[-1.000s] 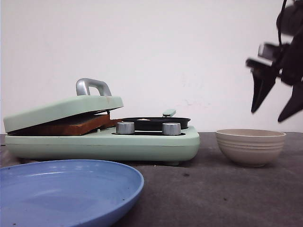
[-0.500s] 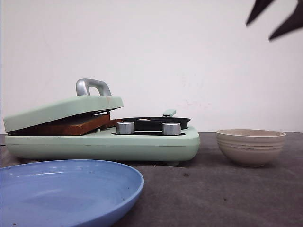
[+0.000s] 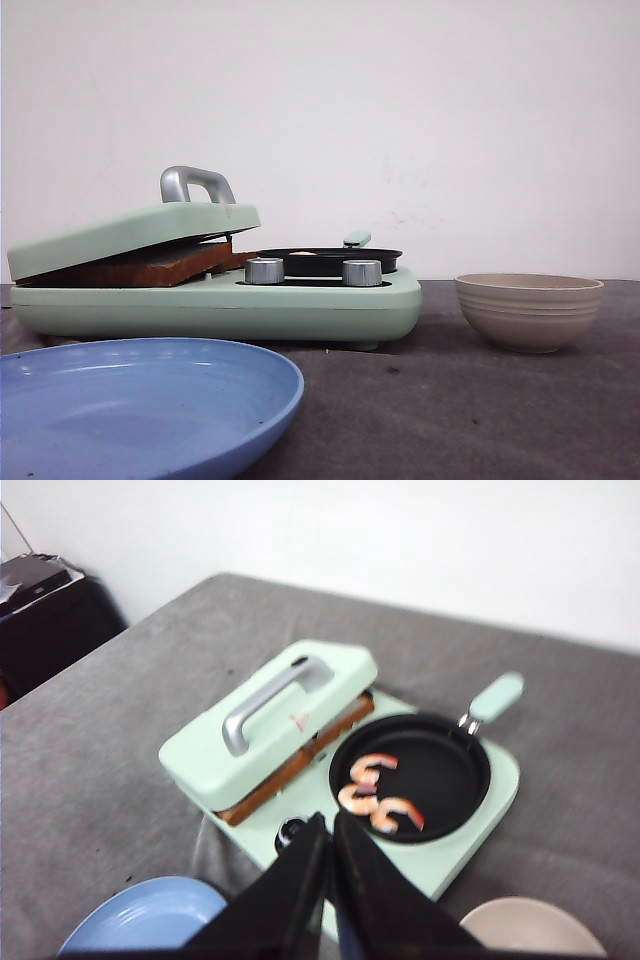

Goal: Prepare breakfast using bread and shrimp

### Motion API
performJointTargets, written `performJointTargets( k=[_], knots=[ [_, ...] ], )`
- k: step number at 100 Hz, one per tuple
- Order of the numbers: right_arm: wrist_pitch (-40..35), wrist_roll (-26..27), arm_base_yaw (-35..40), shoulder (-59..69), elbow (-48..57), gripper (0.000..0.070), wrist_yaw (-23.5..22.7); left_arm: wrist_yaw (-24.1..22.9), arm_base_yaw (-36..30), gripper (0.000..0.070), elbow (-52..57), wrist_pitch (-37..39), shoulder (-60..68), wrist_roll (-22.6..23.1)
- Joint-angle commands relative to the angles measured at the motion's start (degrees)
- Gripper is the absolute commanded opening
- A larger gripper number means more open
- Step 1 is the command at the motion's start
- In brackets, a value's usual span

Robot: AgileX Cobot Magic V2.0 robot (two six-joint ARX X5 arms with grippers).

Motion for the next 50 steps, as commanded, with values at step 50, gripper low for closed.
performJointTargets(
  k=[50],
  knots=[
    [17.70, 1.66, 4.87, -28.79, -37.00, 0.0003, 5.60, -5.49, -0.15, 0.0000, -13.68, 2.86, -21.81, -8.31]
  ],
)
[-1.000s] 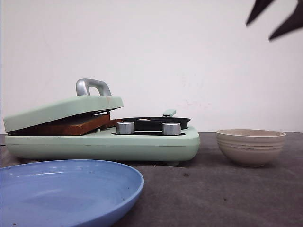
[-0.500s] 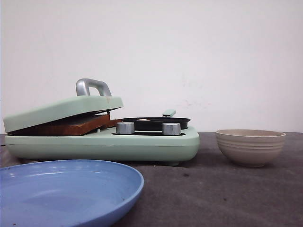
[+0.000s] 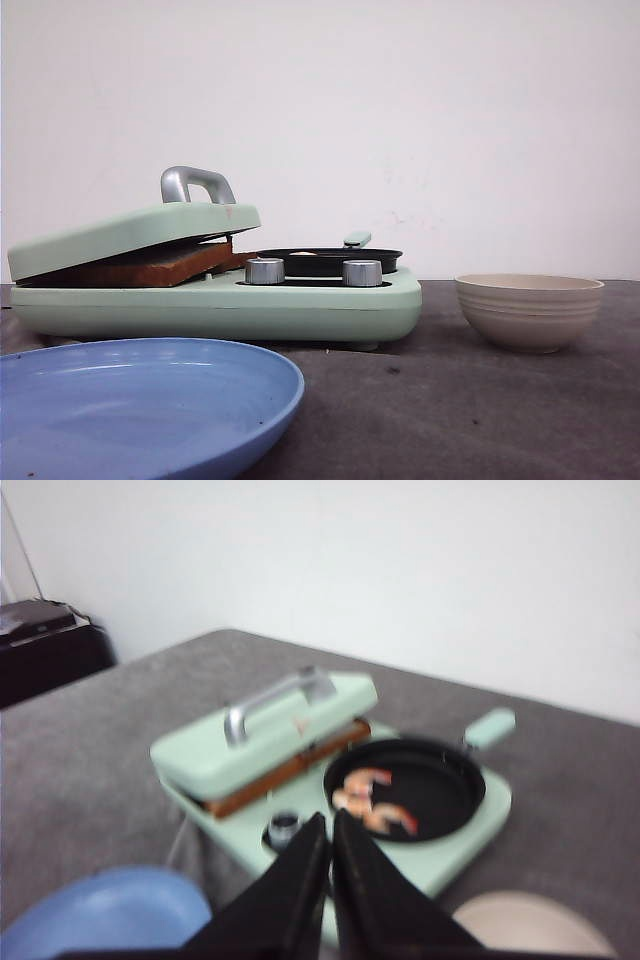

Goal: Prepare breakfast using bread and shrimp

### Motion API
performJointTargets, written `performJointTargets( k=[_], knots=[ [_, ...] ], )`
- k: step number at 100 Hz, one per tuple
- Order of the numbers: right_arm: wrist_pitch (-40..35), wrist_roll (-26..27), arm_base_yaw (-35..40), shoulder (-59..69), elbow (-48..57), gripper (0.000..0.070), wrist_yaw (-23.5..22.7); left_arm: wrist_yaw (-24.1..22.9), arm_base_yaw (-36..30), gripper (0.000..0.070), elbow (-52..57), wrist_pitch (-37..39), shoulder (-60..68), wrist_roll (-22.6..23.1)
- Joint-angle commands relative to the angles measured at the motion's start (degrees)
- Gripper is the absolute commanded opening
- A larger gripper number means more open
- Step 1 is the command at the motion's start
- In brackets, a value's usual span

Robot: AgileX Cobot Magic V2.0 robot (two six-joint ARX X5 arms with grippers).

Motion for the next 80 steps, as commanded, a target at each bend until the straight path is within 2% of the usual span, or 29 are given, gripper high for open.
performJointTargets(
  k=[1, 8, 31, 47, 63, 74, 80],
  knots=[
    [-0.17, 1.86, 0.28, -2.62, -4.04, 0.0003, 0.50, -0.55, -0.13, 0.0000, -0.31, 0.48, -0.42, -1.66],
    [-0.76, 2.16, 0.28, -6.03, -8.15, 0.0003, 1.03, -0.55, -0.20, 0.0000, -0.59, -0.33, 0.13, -0.22],
    [-1.73, 6.10, 0.42, -17.11, -18.73, 0.0003, 1.53, -0.74, -0.15, 0.0001, -1.31, -0.87, -0.42, 0.09],
    [-2.64, 6.51, 0.44, -21.79, -23.45, 0.0003, 3.21, -1.62, -0.15, 0.0001, -1.36, -3.45, -0.42, -0.57],
    [-4.50, 6.75, 0.44, -22.27, -24.39, 0.0003, 4.70, -3.82, -0.15, 0.0001, -1.33, -3.63, -0.42, -3.89],
    [-4.52, 6.73, 0.44, -22.29, -24.39, 0.0003, 4.44, -3.87, -0.15, 0.0000, -1.25, -3.87, -0.42, -8.22],
    [-4.50, 6.69, 0.44, -22.29, -24.39, 0.0003, 4.44, -3.93, -0.15, 0.0000, -1.25, -3.80, -0.42, -8.48]
  ],
)
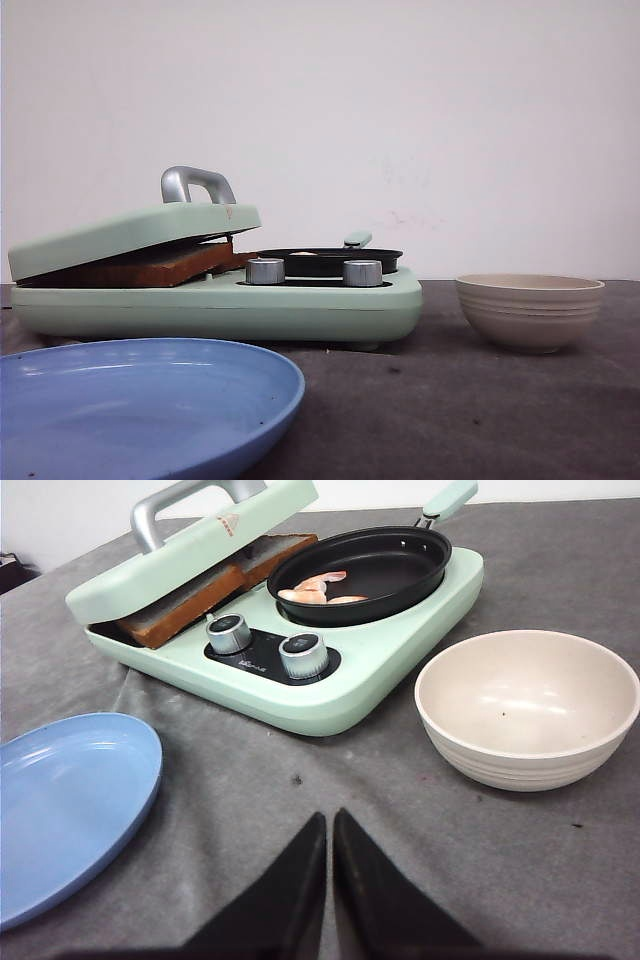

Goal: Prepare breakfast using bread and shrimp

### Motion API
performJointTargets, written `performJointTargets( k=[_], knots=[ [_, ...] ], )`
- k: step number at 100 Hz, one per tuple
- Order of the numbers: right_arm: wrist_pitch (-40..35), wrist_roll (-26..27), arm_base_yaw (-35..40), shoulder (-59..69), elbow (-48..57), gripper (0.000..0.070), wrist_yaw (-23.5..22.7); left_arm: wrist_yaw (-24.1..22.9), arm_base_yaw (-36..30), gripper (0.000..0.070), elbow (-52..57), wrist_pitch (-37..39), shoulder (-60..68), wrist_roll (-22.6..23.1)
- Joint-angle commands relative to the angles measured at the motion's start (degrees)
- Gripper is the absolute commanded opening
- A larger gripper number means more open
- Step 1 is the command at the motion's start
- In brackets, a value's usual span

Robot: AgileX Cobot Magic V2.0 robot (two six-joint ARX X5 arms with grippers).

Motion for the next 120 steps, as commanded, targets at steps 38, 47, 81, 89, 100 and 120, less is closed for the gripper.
performJointTargets(
  k=[38, 47, 81, 89, 100, 120],
  knots=[
    [11.96, 15.37, 0.26, -0.20, 0.26, 0.0003, 0.22, -0.15, -0.15, 0.0000, 0.22, 0.33, -0.15, -2.73],
    [16.22, 15.37, 0.26, -0.20, 0.26, 0.0003, 0.22, -0.15, -0.15, 0.0000, 0.22, 0.33, -0.15, -2.73],
    [26.16, 15.34, 0.26, -0.20, 0.26, 0.0003, 0.20, -0.15, -0.15, 0.0000, 0.22, 0.33, -0.15, -2.73],
    [27.15, 15.34, 0.26, -0.20, 0.26, 0.0003, 0.20, -0.15, -0.15, 0.0000, 0.22, 0.33, -0.15, -2.73],
    [27.19, 15.34, 0.26, -0.20, 0.26, 0.0003, 0.20, -0.15, -0.15, 0.0000, 0.22, 0.33, -0.15, -2.73],
    [27.19, 15.34, 0.26, -0.20, 0.26, 0.0003, 0.20, -0.15, -0.15, 0.0000, 0.22, 0.33, -0.15, -2.73]
  ],
)
